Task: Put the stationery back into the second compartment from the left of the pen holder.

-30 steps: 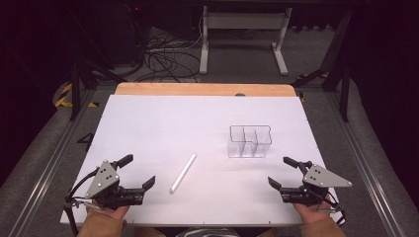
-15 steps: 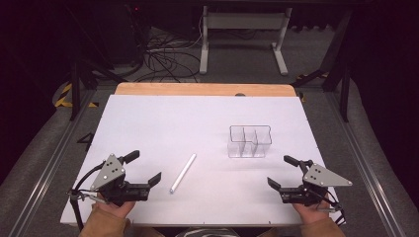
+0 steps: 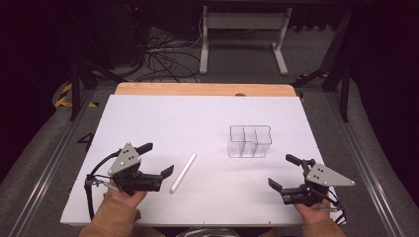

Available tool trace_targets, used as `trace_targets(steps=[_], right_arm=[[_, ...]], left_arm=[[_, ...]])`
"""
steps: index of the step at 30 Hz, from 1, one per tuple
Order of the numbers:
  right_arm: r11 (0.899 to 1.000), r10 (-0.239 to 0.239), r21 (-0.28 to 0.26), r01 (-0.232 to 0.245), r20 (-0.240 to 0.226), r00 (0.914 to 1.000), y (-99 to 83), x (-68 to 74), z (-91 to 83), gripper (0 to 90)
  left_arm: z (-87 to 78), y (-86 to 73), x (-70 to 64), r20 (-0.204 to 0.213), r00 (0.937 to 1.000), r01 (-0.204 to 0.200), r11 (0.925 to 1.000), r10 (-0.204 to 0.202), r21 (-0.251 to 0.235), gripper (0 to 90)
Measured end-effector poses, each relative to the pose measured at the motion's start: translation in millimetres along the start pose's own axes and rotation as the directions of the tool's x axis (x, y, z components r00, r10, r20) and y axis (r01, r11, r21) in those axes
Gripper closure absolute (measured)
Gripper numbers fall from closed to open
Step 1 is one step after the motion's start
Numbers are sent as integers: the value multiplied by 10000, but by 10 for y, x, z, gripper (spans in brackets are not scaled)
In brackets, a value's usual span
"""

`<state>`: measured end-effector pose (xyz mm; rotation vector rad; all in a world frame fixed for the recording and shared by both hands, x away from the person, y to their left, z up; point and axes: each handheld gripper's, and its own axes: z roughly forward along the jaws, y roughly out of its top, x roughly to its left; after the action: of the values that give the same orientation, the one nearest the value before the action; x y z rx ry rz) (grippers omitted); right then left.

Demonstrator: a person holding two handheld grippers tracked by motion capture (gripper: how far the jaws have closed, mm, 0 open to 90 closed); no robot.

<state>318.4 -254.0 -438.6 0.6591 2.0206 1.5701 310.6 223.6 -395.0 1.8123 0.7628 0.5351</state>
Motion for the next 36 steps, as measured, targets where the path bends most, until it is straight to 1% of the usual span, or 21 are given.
trace_targets(steps=[1, 3, 4, 6, 10, 13, 14, 15, 17, 19, 20, 22, 23, 27, 29, 30, 32, 33, 34, 35, 36], right_arm=[[9995, 127, 286, -129, 51, 9999, 8, 8, 4, 42], [9991, 220, 364, -221, 49, 9997, 10, 5, 4, 36], [9992, 226, 322, -230, 122, 9997, 11, 3, 0, 24], [9994, 212, 290, -214, 66, 9998, 20, -12, -6, 22], [9997, 163, 179, -166, 170, 9997, 24, -21, -26, 20], [9999, 83, 141, -86, 232, 9997, 27, -26, -25, 3], [9997, 101, 241, -106, 207, 9997, 26, -25, -20, 3], [9995, 138, 279, -143, 163, 9998, 26, -26, -18, 4], [9995, 136, 273, -139, 101, 9999, 26, -28, -17, 6], [9997, 77, 211, -78, 16, 10000, 29, -28, -22, 12], [9997, 77, 211, -78, 16, 10000, 29, -28, -22, 12], [9998, 48, 194, -49, 38, 10000, 31, -29, -27, 12], [9997, 75, 234, -77, 60, 10000, 31, -31, -30, 12], [9996, 152, 242, -153, 50, 9999, 22, -40, -26, 11], [9989, 375, 274, -374, -6, 9993, 14, -39, -29, 53], [9980, 499, 399, -492, -161, 9986, 16, -49, -27, 52], [9974, 566, 469, -555, -222, 9982, 18, -51, -23, 52], [9975, 525, 480, -516, -193, 9984, 19, -46, -19, 54], [9975, 521, 484, -515, -97, 9986, 23, -32, -25, 61], [9977, 521, 445, -519, -35, 9986, 25, -26, -30, 64], [9981, 508, 355, -510, 51, 9987, 27, -16, -37, 70]], left_arm=[[40, 30, 3, 28, 10000, -71, 10000, 71, 64, 46], [62, 44, -4, 44, 10000, -20, 10000, 20, 87, 47], [86, 61, -5, 49, 10000, -53, 9999, 52, 130, 47], [118, 81, -5, 65, 10000, -33, 9998, 32, 190, 47], [198, 118, 1, 140, 9998, 120, 9993, -125, 364, 49], [263, 147, 4, 150, 9999, -8, 9986, 1, 531, 52], [293, 157, 4, 127, 9999, -44, 9983, 36, 583, 52], [317, 163, 4, 171, 9998, 24, 9982, -35, 601, 53], [363, 178, 15, 218, 9998, 11, 9979, -25, 653, 55], [441, 204, 10, 345, 9993, 142, 9979, -165, 639, 59], [441, 204, 10, 345, 9993, 142, 9979, -165, 639, 59], [485, 220, -3, 351, 9993, 63, 9978, -86, 659, 62], [517, 231, -16, 384, 9993, -4, 9968, -27, 795, 63], [545, 232, -30, 396, 9992, -41, 9955, 3, 946, 66], [553, 236, -28, 444, 9990, 30, 9948, -75, 1018, 72], [552, 240, -26, 473, 9988, 76, 9942, -127, 1068, 75], [555, 252, -17, 589, 9978, 238, 9929, -308, 1167, 79], [557, 259, -20, 695, 9962, 432, 9909, -524, 1275, 84], [564, 274, -15, 756, 9953, 486, 9882, -601, 1452, 96], [567, 282, -17, 753, 9950, 525, 9858, -652, 1594, 101], [573, 290, -14, 713, 9957, 469, 9847, -596, 1678, 105]])
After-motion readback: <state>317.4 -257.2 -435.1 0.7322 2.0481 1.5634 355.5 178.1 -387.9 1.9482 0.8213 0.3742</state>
